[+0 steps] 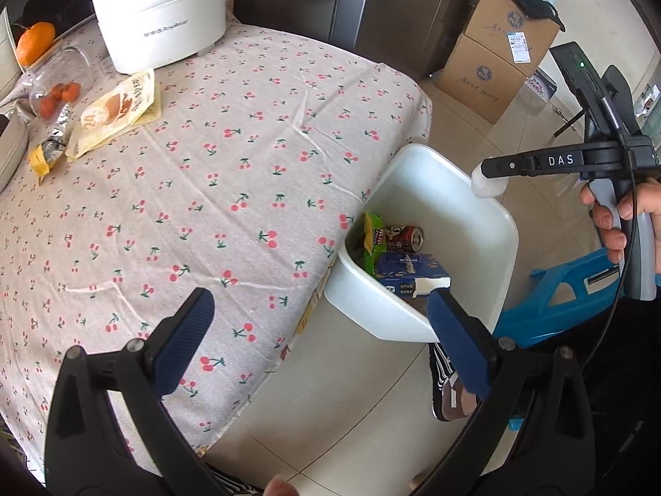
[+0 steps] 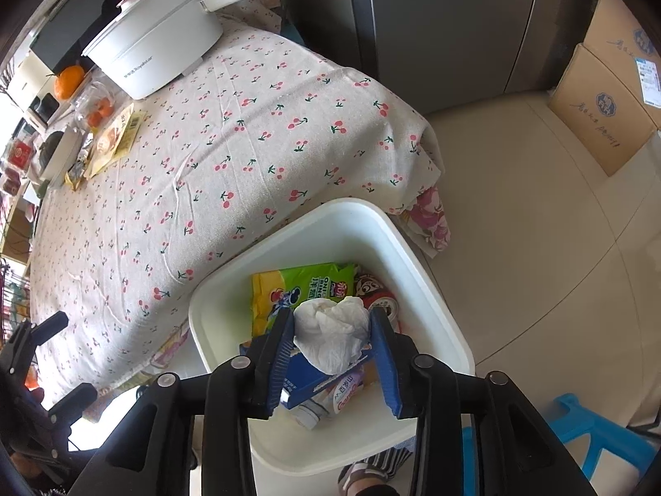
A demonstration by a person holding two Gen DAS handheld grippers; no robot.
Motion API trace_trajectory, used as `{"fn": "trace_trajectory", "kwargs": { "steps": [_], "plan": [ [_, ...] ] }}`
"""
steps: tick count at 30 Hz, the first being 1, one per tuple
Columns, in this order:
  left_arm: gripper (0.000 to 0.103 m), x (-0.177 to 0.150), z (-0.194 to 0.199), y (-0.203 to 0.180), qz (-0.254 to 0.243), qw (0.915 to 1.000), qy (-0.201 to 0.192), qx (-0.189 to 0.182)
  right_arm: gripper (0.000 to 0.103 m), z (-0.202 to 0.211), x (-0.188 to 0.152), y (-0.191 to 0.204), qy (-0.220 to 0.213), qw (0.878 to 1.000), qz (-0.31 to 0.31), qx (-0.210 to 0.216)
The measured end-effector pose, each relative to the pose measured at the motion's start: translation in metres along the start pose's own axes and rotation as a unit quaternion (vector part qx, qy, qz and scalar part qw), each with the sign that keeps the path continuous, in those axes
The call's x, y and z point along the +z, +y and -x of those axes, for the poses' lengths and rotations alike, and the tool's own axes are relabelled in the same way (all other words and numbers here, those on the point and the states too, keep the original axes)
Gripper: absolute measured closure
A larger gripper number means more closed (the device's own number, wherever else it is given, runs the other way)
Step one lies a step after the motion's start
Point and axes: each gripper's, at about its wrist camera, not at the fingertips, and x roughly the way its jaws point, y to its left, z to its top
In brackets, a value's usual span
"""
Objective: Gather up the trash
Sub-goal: 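Carry both over the white bin, left releases the box while right releases the tissue, then grasp the yellow packet and foil wrapper with left while right grasps the cream pouch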
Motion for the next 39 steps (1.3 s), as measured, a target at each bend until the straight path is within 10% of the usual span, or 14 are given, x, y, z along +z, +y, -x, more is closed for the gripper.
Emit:
{"fn": "trace_trajectory", "kwargs": {
  "steps": [13,23,39],
  "plan": [
    [0.001,-0.007,0.031,0.056,0.072,0.9955,-0.037,0.049,0.025,0.02,0.01,0.035,-0.048,0.998,0.026,-0.012],
    [0.001,-0.01,0.047,0.124,0.165,0.9792,-0.061,0.101,0.02,0.012,0.024,0.081,-0.074,0.995,0.064,-0.02],
    [0.003,0.053,0.008,0.244,0.159,0.9616,-0.112,0.193,0.02,-0.05,0.107,0.17,-0.098,0.992,0.083,0.019]
  ]
}}
